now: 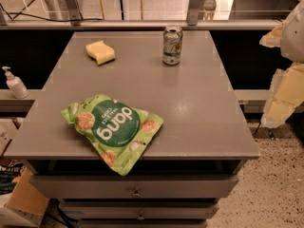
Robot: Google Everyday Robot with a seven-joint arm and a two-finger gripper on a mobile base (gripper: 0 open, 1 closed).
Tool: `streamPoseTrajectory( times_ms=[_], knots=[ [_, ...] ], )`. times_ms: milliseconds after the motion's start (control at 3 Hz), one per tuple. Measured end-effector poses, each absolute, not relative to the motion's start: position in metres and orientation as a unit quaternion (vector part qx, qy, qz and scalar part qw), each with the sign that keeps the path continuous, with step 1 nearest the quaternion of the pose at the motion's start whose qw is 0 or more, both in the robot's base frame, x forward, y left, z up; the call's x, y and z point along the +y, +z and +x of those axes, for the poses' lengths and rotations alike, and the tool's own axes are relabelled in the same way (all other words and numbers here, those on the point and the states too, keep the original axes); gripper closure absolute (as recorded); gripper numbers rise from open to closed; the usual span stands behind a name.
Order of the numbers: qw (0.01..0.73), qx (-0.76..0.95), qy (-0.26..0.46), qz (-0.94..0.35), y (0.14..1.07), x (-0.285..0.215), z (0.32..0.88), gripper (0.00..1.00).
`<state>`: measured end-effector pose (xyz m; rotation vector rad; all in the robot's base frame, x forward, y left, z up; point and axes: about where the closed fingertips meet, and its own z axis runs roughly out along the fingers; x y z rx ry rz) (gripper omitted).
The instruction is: Pick sponge
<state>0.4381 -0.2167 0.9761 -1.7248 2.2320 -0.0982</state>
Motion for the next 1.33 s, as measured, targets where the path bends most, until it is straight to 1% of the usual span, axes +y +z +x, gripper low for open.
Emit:
streamPoseTrajectory(
  times_ms=[667, 1000, 1333],
  knots=[
    [0.172, 0.772, -0.035, -0.612, 0.971, -0.208, 0.443, 0.0],
    [0.197, 0.757, -0.022, -0.623, 0.957, -0.187, 0.46, 0.0],
    [0.232, 0.745, 0.003, -0.626, 0.944, -0.16, 0.494, 0.0]
  ],
)
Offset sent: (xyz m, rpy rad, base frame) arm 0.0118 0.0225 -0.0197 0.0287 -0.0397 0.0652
